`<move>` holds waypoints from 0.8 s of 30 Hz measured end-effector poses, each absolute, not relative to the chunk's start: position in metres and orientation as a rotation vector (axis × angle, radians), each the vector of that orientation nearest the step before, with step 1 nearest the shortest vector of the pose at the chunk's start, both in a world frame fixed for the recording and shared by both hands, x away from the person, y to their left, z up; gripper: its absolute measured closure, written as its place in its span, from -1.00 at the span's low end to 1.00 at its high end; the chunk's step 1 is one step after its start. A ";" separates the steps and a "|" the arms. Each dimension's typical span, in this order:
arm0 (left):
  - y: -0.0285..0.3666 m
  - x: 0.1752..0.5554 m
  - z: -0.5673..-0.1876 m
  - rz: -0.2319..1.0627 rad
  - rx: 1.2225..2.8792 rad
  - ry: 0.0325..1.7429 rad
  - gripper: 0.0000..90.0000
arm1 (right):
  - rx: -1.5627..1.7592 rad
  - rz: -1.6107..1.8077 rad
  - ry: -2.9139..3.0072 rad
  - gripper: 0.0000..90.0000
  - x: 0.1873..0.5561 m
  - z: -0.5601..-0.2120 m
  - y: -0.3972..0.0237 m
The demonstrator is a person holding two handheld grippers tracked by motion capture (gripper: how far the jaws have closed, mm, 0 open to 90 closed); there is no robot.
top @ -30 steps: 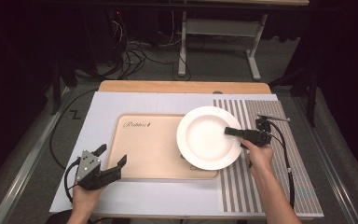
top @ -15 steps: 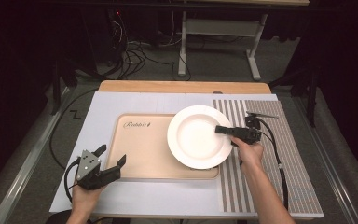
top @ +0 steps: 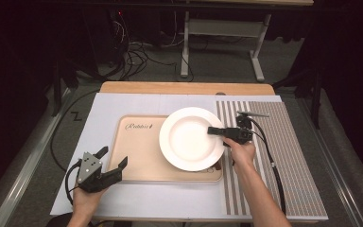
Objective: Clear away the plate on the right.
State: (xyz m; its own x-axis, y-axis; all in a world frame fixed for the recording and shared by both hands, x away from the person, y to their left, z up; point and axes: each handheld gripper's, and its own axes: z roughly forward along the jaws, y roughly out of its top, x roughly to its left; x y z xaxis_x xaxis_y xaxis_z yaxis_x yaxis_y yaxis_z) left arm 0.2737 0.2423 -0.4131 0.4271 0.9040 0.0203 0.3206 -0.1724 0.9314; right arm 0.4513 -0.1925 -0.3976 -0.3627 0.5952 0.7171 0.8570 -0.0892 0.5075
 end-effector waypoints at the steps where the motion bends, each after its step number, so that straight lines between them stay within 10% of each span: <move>1: 0.242 0.274 -0.413 0.756 1.716 1.069 -0.47 | -1.590 -1.430 -1.921 0.85 0.452 -0.398 -0.190; 24: 0.243 0.273 -0.413 0.756 1.714 1.072 -0.47 | -1.574 -1.351 -1.932 0.84 0.463 -0.413 -0.138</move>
